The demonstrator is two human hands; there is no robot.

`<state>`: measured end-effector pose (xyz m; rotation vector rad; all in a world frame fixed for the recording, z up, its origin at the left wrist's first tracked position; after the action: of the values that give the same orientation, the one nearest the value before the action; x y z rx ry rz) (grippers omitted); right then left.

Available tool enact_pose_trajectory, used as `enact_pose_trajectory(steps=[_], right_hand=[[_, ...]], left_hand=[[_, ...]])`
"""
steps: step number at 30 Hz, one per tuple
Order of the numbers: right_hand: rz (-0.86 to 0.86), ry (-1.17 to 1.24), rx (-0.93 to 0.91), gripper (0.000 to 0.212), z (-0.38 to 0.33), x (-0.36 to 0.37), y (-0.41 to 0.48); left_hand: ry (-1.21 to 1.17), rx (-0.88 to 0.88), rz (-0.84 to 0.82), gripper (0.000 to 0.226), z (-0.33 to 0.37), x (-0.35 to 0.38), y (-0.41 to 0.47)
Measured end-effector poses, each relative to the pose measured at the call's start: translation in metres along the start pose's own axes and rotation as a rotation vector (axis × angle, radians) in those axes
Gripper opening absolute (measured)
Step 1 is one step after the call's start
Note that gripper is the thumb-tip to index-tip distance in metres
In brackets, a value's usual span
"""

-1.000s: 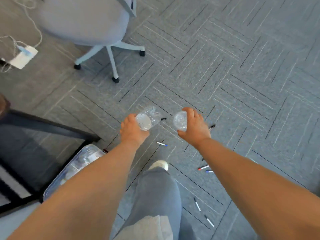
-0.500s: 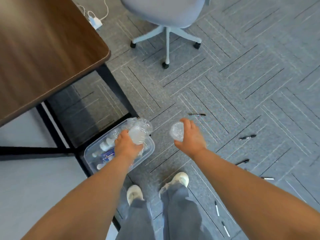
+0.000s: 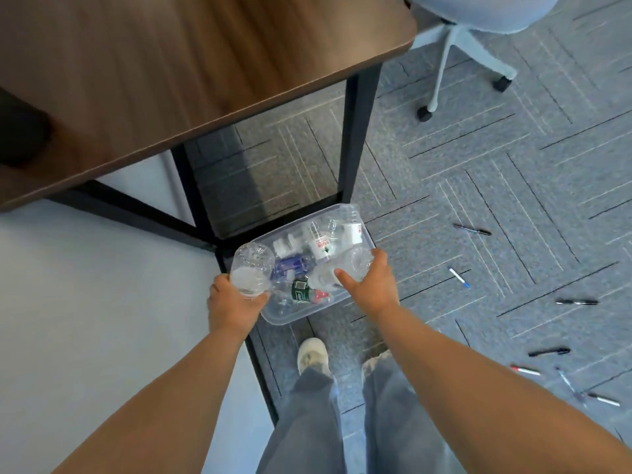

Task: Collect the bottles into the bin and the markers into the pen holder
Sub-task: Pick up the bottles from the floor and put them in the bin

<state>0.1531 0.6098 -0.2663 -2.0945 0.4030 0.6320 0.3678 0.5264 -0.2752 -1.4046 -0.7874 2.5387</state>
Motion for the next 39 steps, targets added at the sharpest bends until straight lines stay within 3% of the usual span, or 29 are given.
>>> enact_pose_trajectory(steps=[5, 10, 18, 22, 28, 35, 39], right_hand=[[-0.017, 0.163, 0.002, 0.090, -0.029, 0.026, 0.004], [-0.088, 0.041, 0.041, 0.082, -0.034, 0.034, 0.009], [-0.145, -0.108, 0.094, 0.077, -0.010, 0.035, 0.003], [-0.139, -0.121, 0.110, 0.073, 0.000, 0.028, 0.006], [-0.110, -0.150, 0.118, 0.073, 0.012, 0.020, 0.013], [-0.097, -0.157, 0.085, 0.074, 0.015, 0.017, 0.010], [-0.095, -0.168, 0.077, 0.071, 0.018, 0.016, 0.008]], left_hand=[[-0.033, -0.044, 0.003, 0.078, -0.030, -0.015, 0.006], [-0.061, -0.005, -0.036, 0.076, -0.028, -0.015, 0.013], [0.064, 0.126, -0.243, 0.079, -0.013, 0.005, 0.018], [0.125, 0.242, -0.247, 0.079, 0.001, 0.014, 0.017], [0.212, 0.306, -0.222, 0.105, 0.018, 0.022, 0.019], [0.231, 0.140, -0.228, 0.077, 0.000, 0.020, 0.008], [0.289, 0.110, -0.327, 0.061, -0.003, 0.022, 0.006]])
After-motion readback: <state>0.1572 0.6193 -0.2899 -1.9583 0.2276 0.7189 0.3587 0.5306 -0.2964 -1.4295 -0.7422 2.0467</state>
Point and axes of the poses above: each hand's wrist, its own y-axis towards the middle knuckle, its own x-axis out of the palm, z = x × y, the point moved 1 cm from there along y, towards the middle knuckle, and after that the axes turned 5 degrees about -y, right-handed, at the moved point
